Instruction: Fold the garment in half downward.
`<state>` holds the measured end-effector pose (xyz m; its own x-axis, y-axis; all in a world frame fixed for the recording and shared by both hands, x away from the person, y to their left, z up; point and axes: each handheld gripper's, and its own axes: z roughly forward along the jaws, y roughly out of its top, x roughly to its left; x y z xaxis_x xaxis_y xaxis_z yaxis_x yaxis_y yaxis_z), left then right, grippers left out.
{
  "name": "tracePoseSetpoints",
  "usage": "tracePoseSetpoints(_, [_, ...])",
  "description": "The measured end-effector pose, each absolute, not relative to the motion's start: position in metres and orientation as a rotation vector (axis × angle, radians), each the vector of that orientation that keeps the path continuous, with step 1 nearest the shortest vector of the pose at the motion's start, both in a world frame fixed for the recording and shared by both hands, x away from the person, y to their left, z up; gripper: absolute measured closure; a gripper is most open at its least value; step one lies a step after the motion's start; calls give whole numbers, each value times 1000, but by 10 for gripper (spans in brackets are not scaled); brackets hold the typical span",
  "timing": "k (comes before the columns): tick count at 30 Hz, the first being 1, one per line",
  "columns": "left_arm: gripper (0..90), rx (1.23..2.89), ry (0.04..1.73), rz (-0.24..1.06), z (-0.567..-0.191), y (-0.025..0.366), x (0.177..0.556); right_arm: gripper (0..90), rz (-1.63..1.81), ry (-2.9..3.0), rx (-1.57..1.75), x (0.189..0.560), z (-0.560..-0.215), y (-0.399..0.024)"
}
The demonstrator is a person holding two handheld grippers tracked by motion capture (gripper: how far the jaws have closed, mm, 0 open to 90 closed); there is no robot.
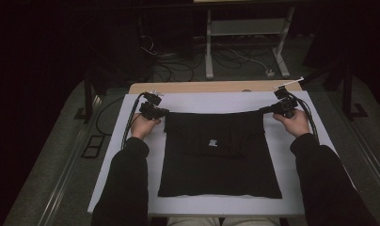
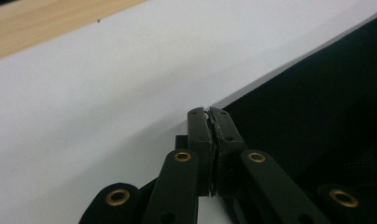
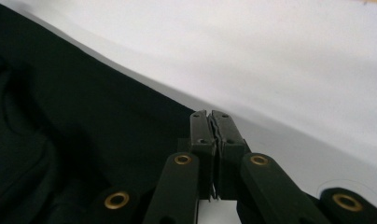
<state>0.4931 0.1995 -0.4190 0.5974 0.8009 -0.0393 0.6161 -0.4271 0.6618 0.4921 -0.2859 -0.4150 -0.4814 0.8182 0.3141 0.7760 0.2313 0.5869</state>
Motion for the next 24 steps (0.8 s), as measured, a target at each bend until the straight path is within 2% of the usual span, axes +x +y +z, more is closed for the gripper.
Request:
tracePoseSetpoints(12, [845, 2206, 1098, 343, -427, 200, 492, 848, 1094, 2410, 1635, 496, -425, -287])
tracePoseSetpoints(17, [744, 2221, 1161, 293, -427, 203, 492, 759, 1123, 2407, 1632, 494, -421, -288])
tracePoseSetpoints(20, [641, 2181, 1185, 244, -425, 206, 492, 699, 1116, 2406, 1620, 492, -418, -288])
tracePoseSetpoints(24, [516, 2163, 1190, 242, -420, 207, 491, 618, 1094, 2394, 1566, 489, -412, -285])
